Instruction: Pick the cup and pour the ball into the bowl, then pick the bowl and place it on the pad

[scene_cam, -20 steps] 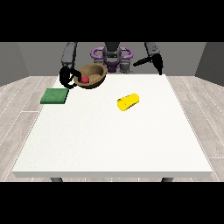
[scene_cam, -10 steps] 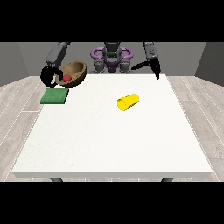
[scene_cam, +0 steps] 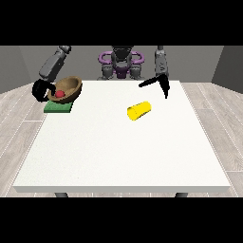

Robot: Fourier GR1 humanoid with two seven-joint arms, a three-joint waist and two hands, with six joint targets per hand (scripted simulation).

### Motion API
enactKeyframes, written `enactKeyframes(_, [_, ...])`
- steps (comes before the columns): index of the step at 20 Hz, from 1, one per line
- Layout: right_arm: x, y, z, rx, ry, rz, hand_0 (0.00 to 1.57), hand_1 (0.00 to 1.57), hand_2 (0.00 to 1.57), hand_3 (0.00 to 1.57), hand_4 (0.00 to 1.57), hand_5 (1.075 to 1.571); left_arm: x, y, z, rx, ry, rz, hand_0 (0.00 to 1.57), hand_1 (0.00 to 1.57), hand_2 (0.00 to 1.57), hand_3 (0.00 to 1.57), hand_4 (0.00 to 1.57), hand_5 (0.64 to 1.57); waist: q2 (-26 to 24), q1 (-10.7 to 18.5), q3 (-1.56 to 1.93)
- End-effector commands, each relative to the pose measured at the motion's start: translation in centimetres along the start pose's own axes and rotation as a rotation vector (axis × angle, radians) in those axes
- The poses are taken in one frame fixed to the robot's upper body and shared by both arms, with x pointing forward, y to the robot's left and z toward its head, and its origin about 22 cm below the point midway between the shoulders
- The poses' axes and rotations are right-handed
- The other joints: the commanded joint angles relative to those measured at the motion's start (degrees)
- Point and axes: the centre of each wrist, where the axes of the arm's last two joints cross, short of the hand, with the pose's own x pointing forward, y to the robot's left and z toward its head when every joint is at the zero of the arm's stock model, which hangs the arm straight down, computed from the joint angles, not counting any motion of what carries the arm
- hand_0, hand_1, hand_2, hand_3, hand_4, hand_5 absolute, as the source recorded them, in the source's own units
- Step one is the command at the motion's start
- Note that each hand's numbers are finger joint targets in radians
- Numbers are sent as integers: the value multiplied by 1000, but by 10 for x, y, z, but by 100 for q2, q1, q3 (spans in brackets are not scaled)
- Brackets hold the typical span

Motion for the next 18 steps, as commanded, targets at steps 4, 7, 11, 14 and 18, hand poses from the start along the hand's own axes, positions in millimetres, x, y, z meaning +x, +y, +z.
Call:
enactKeyframes(4, [11,-52,18,-62,-66,63,1571,1571,1571,351,1024,1569,22,1,5,-7,-62,0,0,0,0,0,0,1563,305,194,0])
enactKeyframes(7, [41,-63,16,-43,-181,44,1571,1571,1571,0,1033,1569,67,3,-19,50,-181,-10,0,0,0,0,0,1563,1040,111,12])
enactKeyframes(11, [44,-60,12,-50,-193,77,1571,1571,1571,0,1034,1569,73,-3,-8,56,-174,-5,0,0,0,0,0,1564,993,121,7])
enactKeyframes(14, [54,-66,13,-47,-198,107,1571,1571,1571,436,1031,1571,88,7,-10,29,-208,-20,0,0,0,0,0,1563,1076,119,6])
enactKeyframes(18, [53,-75,17,-51,-134,-2,1571,1571,1571,0,836,1569,74,4,9,40,-134,-13,0,0,0,0,0,1565,646,59,0])
